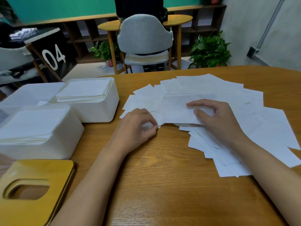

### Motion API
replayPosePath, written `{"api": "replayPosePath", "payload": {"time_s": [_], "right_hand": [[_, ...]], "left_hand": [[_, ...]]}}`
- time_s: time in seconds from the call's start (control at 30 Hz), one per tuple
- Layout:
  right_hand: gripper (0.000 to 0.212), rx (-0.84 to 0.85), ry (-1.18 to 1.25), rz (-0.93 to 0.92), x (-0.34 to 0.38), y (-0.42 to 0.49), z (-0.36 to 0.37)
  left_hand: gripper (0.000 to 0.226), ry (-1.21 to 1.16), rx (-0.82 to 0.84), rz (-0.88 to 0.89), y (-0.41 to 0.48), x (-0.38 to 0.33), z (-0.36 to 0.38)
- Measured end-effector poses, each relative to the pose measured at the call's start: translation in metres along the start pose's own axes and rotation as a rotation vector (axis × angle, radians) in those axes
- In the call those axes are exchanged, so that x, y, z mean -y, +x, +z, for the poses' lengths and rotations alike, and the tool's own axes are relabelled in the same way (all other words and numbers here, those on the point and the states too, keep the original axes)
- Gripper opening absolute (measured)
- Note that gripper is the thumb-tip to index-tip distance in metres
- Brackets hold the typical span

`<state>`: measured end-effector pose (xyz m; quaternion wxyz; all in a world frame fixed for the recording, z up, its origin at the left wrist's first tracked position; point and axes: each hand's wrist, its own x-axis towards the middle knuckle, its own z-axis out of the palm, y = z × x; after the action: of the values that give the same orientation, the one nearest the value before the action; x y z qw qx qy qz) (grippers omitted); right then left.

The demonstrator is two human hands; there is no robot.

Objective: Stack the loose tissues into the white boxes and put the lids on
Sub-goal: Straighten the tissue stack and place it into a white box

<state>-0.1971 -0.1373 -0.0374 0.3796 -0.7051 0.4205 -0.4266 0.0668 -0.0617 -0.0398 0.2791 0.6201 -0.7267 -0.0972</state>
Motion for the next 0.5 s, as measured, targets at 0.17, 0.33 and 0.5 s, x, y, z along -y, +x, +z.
{"api": "replayPosePath", "payload": {"time_s": [0.17, 0.33, 0.5], "right_hand": [[0.033, -0.041, 0.007, -0.025, -0.012, 0.004, -0.003], [0.038, -0.055, -0.055, -0.055, -0.005, 0.002, -0.002], [0.041, 0.099, -0.085, -0.112, 0.009, -0.002, -0.003]], "left_hand": [[0.002, 0.011, -0.029, 0.027, 0.000, -0.005, -0.004], [0.007, -0.176, -0.050, 0.010, -0.002, -0.015, -0.011], [0.012, -0.479, -0.002, -0.004, -0.003, -0.030, -0.012]]}}
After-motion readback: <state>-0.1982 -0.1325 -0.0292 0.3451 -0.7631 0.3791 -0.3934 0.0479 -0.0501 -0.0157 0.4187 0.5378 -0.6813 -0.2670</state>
